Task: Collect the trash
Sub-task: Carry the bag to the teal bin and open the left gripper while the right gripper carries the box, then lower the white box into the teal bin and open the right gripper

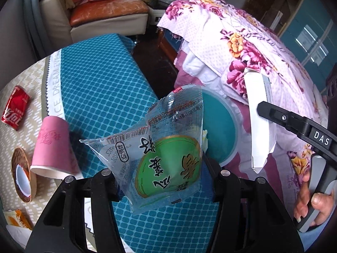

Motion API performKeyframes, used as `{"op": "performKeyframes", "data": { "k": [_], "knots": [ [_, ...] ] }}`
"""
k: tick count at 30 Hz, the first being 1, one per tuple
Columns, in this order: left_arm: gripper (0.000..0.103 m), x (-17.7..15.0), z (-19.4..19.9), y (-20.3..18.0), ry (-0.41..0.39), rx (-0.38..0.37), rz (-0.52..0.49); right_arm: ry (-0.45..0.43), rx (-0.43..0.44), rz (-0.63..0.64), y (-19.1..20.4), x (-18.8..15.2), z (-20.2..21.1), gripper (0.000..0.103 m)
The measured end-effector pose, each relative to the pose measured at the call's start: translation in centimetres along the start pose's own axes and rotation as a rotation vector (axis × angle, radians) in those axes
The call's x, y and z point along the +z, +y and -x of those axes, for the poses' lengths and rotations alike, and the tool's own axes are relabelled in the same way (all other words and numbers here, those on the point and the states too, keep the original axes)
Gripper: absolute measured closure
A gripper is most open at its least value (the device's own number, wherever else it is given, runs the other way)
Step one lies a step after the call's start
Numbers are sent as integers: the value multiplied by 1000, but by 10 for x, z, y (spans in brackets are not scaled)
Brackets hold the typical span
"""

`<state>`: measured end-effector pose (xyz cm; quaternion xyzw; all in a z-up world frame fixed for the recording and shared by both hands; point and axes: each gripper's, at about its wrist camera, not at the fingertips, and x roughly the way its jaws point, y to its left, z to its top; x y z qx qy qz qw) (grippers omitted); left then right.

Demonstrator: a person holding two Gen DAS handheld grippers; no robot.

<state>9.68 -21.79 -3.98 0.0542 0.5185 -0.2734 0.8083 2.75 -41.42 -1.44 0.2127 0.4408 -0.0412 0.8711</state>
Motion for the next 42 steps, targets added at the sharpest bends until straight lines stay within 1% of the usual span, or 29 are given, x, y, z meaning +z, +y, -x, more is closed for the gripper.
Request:
{"op": "performKeyframes", "data": {
  "k": [7, 13, 20, 27, 29, 31, 33, 38, 42],
  "knots": [
    [47, 15, -28, -34, 33, -21, -71, -13, -19, -49, -28, 5, -2, 40],
    [47, 24, -49, -52, 57, -32, -99, -16, -32, -89, -52, 12, -6, 40],
    [47, 35, -71, -62, 84, -38, -115, -14, -46, -109, -68, 17, -10, 40],
    [47, 44, -90, -66, 105, -54, -111, -7, -59, -115, -73, 23, -17, 40],
    [45, 45, -93, -66, 108, -60, -103, -6, -61, -116, -73, 25, -19, 40],
    [32, 44, -95, -64, 112, -63, -97, -4, -63, -116, -73, 26, -21, 40],
    [24, 42, -95, -62, 100, -58, -91, 0, -61, -114, -71, 28, -24, 40],
    [23, 38, -92, -51, 107, -55, -61, 15, -58, -108, -66, 28, -30, 40],
    [15, 34, -80, -42, 80, -45, -46, 22, -59, -99, -60, 27, -33, 40]
  ]
}}
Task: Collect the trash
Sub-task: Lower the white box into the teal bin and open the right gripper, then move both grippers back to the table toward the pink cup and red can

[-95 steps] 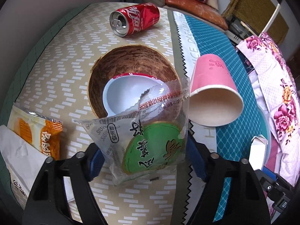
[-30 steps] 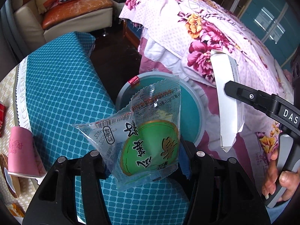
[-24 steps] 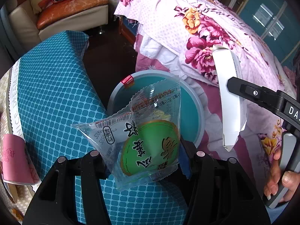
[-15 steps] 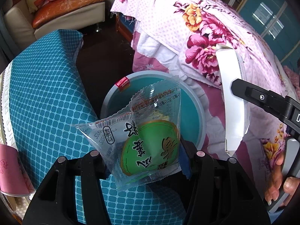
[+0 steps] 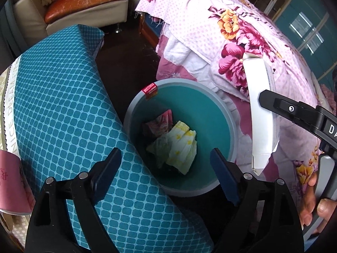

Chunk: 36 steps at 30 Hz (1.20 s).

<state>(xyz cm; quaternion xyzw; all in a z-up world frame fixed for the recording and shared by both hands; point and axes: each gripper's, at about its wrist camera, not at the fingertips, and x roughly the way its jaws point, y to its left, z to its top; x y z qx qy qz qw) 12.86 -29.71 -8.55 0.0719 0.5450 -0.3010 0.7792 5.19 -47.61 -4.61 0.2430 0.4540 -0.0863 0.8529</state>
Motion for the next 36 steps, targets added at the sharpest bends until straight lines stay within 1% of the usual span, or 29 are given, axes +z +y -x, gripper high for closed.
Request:
{"op": "performKeyframes", "data": {
  "k": [3, 13, 21, 23, 24, 30, 36],
  "knots": [
    [13, -4, 8, 6, -16, 2, 9, 6, -5, 9, 5, -1, -2, 40],
    [13, -19, 25, 29, -11, -8, 56, 33, -5, 24, 19, -5, -11, 39],
    [13, -24, 36, 43, -29, -9, 82, 43, -5, 51, 36, -6, -13, 39],
    [13, -25, 37, 45, -29, -10, 87, 54, 2, 47, 38, -6, -14, 33],
    [13, -26, 38, 46, -28, -12, 88, 59, 3, 46, 39, -6, -14, 28],
    [13, -34, 46, 52, -31, -18, 96, 100, 7, 43, 51, -10, -15, 25],
    [13, -45, 61, 63, -49, -14, 115, 107, 15, 60, 69, -18, -9, 25]
  ]
}}
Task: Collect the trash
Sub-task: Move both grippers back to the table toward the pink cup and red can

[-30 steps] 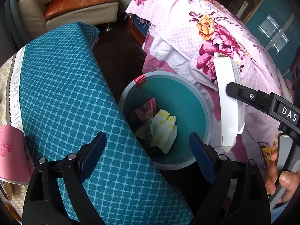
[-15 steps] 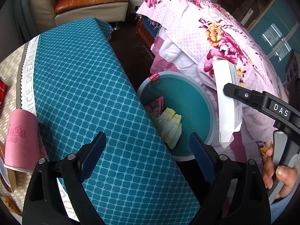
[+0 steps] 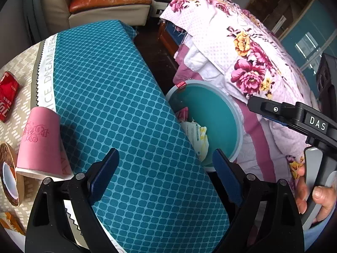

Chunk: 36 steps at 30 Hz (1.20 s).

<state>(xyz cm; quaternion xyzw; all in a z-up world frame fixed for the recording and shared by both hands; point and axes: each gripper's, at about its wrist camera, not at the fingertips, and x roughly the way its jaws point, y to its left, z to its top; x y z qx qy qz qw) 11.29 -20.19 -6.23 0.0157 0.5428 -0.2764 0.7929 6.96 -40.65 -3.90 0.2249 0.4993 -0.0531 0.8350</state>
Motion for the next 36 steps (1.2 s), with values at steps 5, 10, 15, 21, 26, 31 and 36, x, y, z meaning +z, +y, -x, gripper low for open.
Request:
{"op": "performKeyframes", "data": {
  "k": [5, 10, 15, 21, 26, 31, 36],
  "knots": [
    [13, -7, 16, 18, -14, 2, 18, 4, -1, 32, 21, -4, 4, 25],
    [13, -13, 34, 38, -30, 1, 32, 12, -9, 84, 49, -8, 8, 25],
    [12, -21, 54, 59, -60, 4, 49, 25, -10, 135, 83, -11, 8, 25],
    [12, -32, 76, 94, -95, 7, 102, 37, -12, 213, 133, -20, 4, 22],
    [12, -43, 98, 131, -137, 14, 168, 54, -11, 274, 171, -29, -3, 20],
    [12, -56, 117, 170, -176, 38, 251, 83, -13, 347, 208, -38, -12, 20],
    [11, -73, 130, 208, -203, 51, 347, 110, -23, 402, 238, -46, -22, 20]
  ]
}}
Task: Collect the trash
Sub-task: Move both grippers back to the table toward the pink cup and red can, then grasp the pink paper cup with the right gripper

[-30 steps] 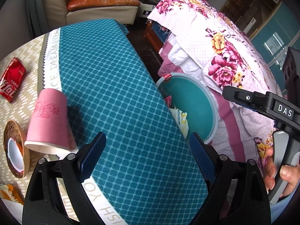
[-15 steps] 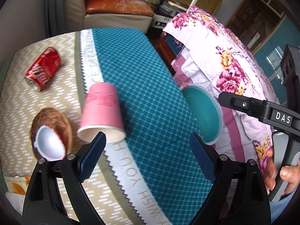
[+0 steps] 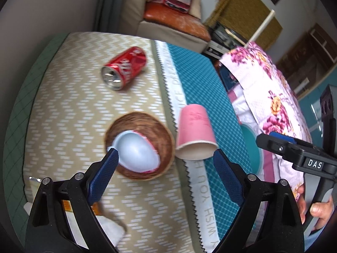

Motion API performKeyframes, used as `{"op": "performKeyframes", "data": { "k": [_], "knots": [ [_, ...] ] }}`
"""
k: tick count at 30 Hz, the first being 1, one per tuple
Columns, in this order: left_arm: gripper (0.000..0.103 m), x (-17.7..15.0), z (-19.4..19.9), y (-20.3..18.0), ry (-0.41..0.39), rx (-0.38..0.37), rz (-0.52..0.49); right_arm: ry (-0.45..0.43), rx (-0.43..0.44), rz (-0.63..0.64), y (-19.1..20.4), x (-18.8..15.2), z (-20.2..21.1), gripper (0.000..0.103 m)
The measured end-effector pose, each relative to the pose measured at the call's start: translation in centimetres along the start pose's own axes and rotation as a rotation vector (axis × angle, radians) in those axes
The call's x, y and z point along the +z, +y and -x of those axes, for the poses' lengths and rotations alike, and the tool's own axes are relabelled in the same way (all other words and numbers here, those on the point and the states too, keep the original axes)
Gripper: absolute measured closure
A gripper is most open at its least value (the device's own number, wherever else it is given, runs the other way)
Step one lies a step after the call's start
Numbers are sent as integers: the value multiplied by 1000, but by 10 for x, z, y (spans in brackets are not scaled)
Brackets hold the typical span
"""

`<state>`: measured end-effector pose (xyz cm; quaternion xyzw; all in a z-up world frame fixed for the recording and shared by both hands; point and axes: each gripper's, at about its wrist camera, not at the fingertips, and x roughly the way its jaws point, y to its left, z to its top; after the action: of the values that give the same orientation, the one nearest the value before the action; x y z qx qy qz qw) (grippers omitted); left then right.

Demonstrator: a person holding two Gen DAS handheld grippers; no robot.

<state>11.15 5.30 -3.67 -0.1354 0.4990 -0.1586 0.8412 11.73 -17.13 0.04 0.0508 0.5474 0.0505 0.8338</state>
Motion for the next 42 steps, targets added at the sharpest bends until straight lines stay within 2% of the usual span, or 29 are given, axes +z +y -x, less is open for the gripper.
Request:
{"op": "performKeyframes", "data": {
  "k": [7, 18, 36, 42],
  "knots": [
    [11, 6, 9, 48, -16, 24, 81, 44, -4, 6, 23, 12, -19, 20],
    [11, 11, 11, 99, -7, 85, 125, 70, 2, -14, 34, 34, -46, 20],
    [11, 20, -10, 109, 47, 98, 99, 156, 35, -6, 50, 42, -95, 20],
    [11, 33, -16, 99, 71, 103, 47, 198, 97, -28, 46, 44, -110, 20]
  ]
}}
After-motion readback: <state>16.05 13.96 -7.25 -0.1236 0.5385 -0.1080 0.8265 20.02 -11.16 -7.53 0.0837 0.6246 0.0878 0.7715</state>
